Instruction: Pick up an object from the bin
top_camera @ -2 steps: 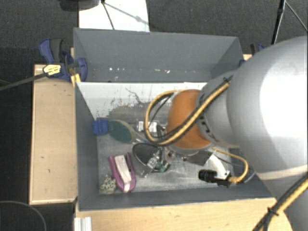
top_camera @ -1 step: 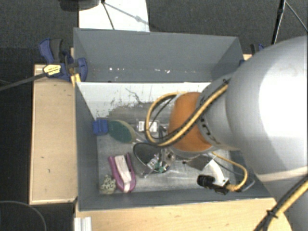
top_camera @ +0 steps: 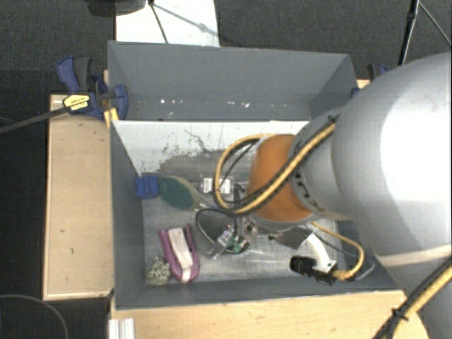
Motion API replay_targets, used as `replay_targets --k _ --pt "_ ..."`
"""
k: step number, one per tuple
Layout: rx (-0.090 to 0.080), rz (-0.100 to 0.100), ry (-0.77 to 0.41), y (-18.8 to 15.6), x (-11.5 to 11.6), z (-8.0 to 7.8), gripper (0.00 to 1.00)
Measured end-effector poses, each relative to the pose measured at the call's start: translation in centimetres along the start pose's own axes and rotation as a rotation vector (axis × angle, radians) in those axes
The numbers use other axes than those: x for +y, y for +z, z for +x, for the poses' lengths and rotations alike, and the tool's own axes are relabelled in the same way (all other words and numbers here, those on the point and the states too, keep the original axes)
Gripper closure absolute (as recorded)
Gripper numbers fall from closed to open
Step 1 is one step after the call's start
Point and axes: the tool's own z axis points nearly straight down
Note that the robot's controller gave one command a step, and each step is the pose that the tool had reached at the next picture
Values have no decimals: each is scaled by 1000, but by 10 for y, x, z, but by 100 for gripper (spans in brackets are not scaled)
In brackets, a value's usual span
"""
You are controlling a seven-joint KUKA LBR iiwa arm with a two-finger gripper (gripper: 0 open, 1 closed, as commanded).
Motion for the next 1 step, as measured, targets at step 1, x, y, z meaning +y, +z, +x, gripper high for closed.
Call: replay_targets --k 1 --pt "3 6 -4 -83 2 -2 100"
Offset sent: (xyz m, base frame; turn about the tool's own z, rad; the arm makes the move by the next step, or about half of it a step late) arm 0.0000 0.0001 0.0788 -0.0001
